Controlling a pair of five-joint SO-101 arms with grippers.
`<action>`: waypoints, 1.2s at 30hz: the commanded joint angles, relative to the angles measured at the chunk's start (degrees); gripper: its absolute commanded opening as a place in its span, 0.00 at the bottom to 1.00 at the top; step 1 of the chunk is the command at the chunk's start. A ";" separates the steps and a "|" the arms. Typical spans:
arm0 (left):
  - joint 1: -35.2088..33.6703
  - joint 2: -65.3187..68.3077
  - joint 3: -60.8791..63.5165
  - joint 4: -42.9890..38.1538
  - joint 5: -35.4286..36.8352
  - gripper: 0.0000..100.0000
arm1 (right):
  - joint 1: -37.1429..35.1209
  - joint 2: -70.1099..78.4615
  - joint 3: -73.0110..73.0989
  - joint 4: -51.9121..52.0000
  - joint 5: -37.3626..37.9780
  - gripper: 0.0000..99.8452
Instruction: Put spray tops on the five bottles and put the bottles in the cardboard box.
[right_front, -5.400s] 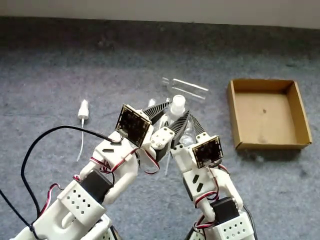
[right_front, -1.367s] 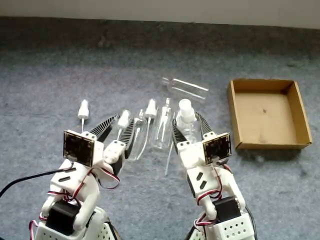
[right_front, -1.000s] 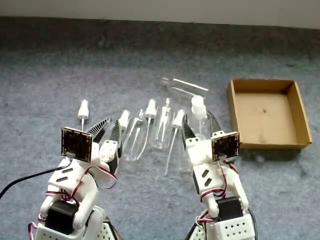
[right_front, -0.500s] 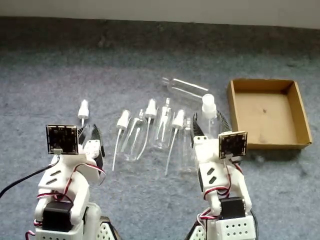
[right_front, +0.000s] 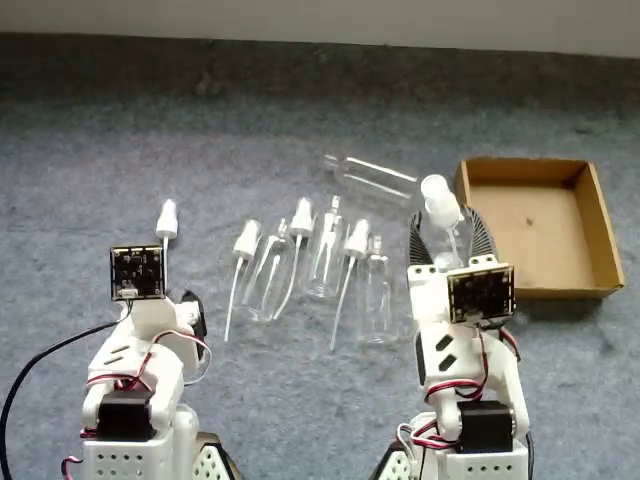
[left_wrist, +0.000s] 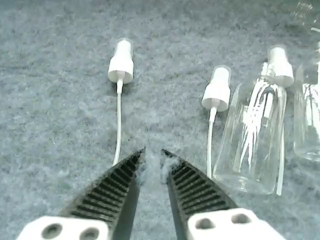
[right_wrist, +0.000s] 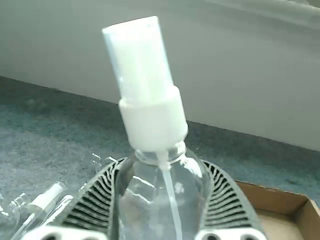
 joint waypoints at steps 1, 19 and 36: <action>-0.57 -0.48 1.71 0.09 0.26 0.01 | 2.24 7.25 -5.67 -1.54 0.97 0.07; -0.40 -0.48 5.14 0.53 0.26 0.01 | 15.69 47.60 -8.31 -43.38 -11.96 0.07; -0.31 -0.48 5.23 0.53 0.26 0.01 | 19.30 86.20 -38.99 -44.44 -12.13 0.07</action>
